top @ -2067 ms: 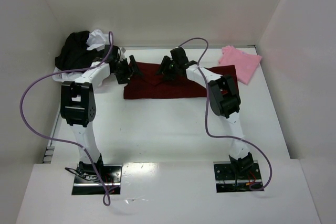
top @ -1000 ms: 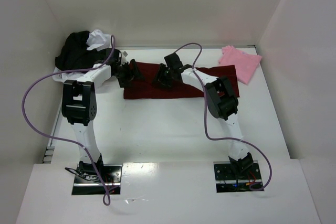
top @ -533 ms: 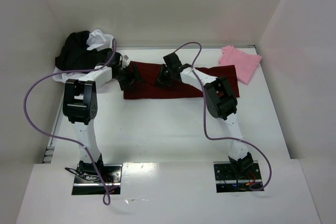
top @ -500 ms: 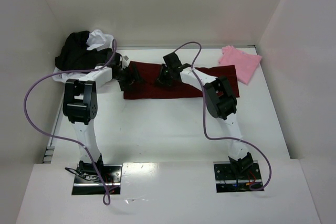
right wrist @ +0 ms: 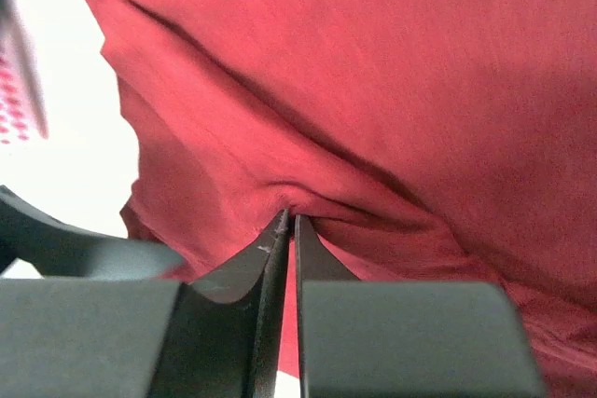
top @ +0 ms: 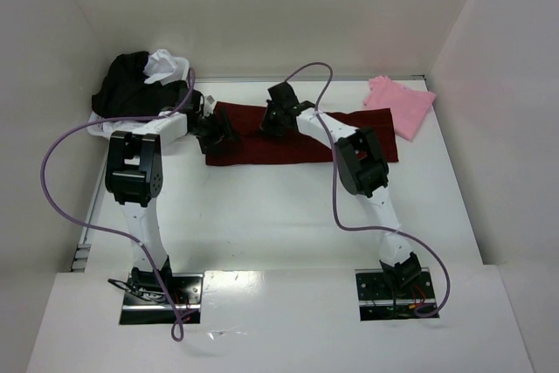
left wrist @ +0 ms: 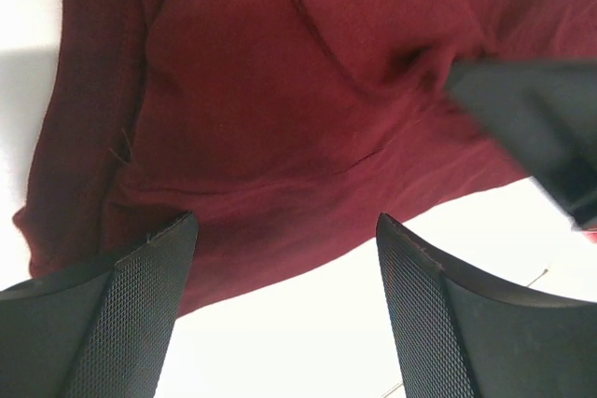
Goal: Fold and stack the t-shirts
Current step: Fold the other side of the tshirt into a rectangle
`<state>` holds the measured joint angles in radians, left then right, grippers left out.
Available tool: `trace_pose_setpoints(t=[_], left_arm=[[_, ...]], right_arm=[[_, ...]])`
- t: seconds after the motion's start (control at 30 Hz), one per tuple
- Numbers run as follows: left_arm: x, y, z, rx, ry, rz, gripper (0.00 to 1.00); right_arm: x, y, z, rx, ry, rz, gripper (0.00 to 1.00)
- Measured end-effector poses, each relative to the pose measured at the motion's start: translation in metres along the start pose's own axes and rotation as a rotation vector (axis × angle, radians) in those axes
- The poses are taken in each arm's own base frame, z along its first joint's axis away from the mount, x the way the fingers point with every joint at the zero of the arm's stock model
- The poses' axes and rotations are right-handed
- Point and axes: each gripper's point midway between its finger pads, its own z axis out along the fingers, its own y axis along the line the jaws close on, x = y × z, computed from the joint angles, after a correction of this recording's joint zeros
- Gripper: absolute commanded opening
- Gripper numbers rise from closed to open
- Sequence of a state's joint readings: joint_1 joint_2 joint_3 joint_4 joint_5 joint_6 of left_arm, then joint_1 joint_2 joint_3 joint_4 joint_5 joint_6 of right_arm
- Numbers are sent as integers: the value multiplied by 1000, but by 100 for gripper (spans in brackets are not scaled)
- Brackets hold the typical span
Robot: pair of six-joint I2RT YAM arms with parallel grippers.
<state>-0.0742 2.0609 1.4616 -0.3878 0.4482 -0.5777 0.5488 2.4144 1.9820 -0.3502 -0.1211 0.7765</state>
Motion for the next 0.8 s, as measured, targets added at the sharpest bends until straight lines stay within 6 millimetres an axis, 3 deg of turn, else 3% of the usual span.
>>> trace_pose_setpoints(t=[0.23, 0.4, 0.47, 0.53, 0.67, 0.8], left_arm=[[4, 2, 1, -2, 10, -5, 85], [4, 3, 2, -3, 11, -5, 85], [4, 3, 2, -1, 12, -6, 85], [4, 3, 3, 2, 12, -5, 85], [5, 2, 4, 9, 17, -6, 85], [5, 1, 4, 13, 19, -6, 85]], right_arm=[[-43, 18, 3, -29, -102, -13, 0], [-76, 2, 3, 12, -172, 9, 9], [-97, -13, 1, 47, -209, 28, 25], [-112, -27, -2, 74, -235, 51, 32], [-149, -63, -14, 133, -294, 101, 58], [-160, -79, -19, 157, -311, 120, 69]])
